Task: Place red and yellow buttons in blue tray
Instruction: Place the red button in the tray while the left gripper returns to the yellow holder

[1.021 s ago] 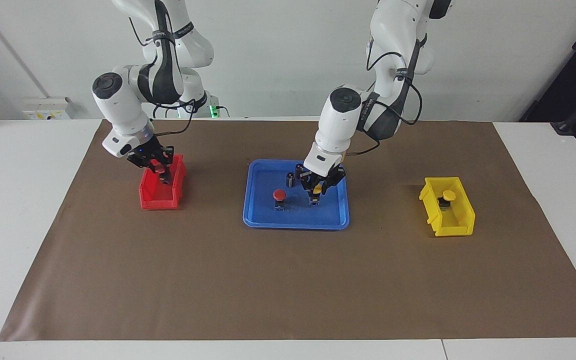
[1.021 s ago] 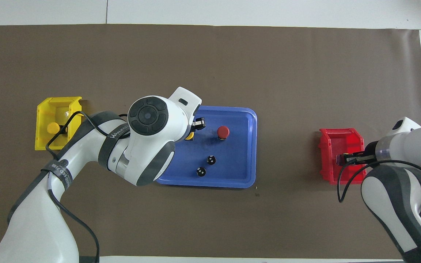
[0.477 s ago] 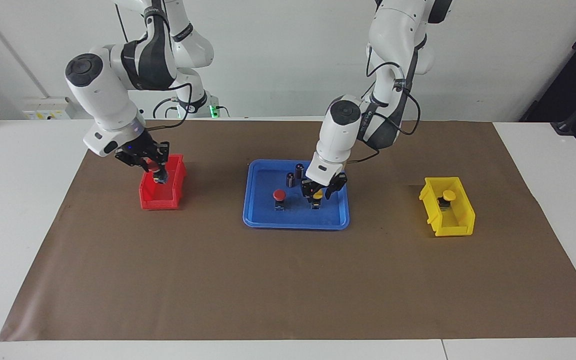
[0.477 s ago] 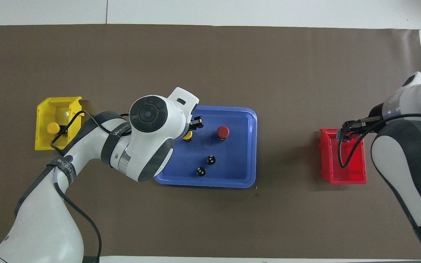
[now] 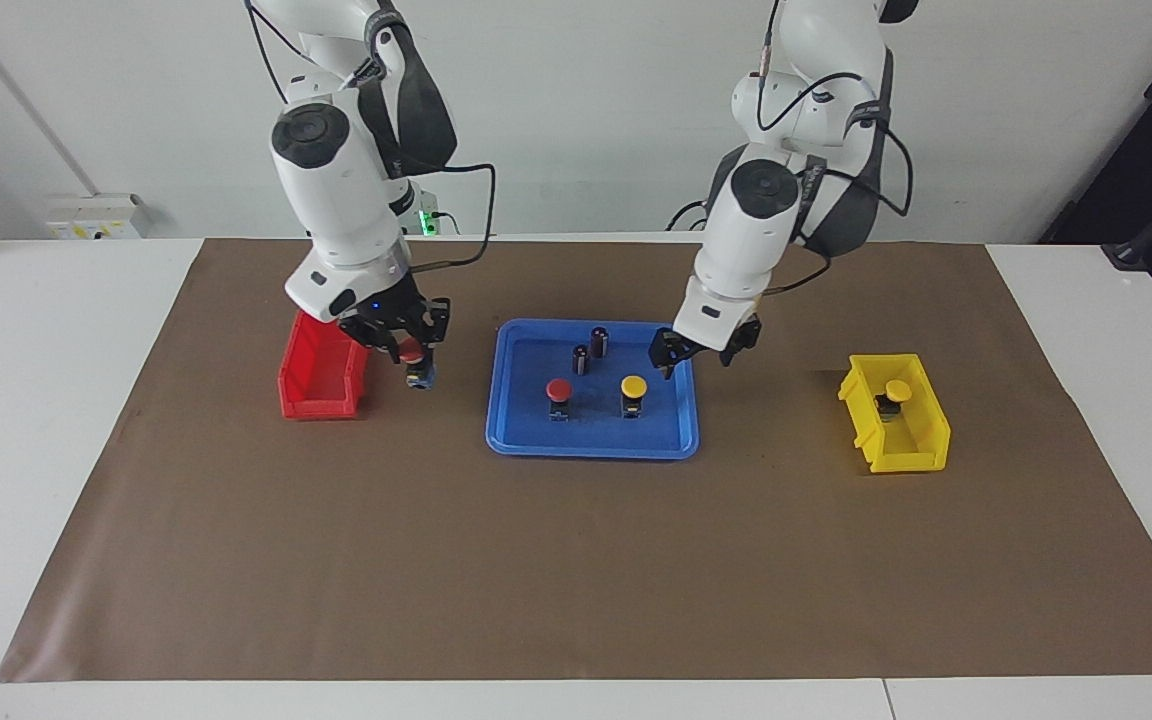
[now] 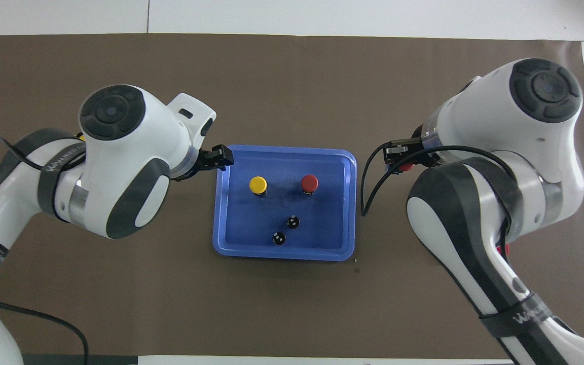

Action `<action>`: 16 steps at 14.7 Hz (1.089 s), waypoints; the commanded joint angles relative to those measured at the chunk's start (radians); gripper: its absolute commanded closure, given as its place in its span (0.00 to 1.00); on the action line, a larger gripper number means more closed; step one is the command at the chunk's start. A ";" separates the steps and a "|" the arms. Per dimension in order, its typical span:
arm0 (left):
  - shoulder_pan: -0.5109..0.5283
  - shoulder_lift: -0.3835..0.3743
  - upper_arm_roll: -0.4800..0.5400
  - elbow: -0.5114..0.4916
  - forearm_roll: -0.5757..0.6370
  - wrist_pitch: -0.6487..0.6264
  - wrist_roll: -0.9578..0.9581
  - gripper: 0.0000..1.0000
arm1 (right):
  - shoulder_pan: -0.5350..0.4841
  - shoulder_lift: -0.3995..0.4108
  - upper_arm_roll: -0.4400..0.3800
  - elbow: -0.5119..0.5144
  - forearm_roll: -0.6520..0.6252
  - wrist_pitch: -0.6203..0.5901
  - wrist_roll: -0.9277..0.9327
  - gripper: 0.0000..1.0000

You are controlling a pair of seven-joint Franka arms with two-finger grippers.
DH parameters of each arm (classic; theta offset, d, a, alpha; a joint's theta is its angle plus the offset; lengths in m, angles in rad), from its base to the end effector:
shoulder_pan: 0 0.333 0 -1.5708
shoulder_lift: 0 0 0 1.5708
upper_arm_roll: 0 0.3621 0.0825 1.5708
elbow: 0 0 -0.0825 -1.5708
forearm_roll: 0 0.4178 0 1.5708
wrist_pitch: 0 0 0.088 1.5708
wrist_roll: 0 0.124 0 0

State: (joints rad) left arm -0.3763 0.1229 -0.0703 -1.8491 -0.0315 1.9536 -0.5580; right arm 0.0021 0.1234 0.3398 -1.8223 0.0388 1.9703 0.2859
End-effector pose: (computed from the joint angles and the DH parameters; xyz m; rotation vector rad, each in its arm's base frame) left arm 0.5667 -0.2725 0.4697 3.1108 0.1929 -0.0531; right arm 0.6002 0.2085 0.4887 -3.0581 -0.0588 -0.0093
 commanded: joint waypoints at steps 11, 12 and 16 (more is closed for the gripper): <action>0.433 -0.042 0.001 -0.173 0.019 0.214 0.564 0.20 | 0.141 0.143 0.007 -0.108 -0.060 0.232 0.111 0.65; 0.447 -0.045 0.001 -0.189 0.019 0.215 0.578 0.24 | 0.142 0.154 0.007 -0.107 -0.083 0.242 0.111 0.65; 0.468 -0.057 0.001 -0.240 0.019 0.258 0.592 0.29 | 0.161 0.182 0.007 -0.107 -0.125 0.256 0.111 0.65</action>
State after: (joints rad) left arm 0.0744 0.0991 -0.0593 -2.0310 -0.0253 2.1641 0.0186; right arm 0.1614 0.2973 0.3436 -1.9261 -0.0513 2.2124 0.3717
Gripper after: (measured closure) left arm 0.282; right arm 0.590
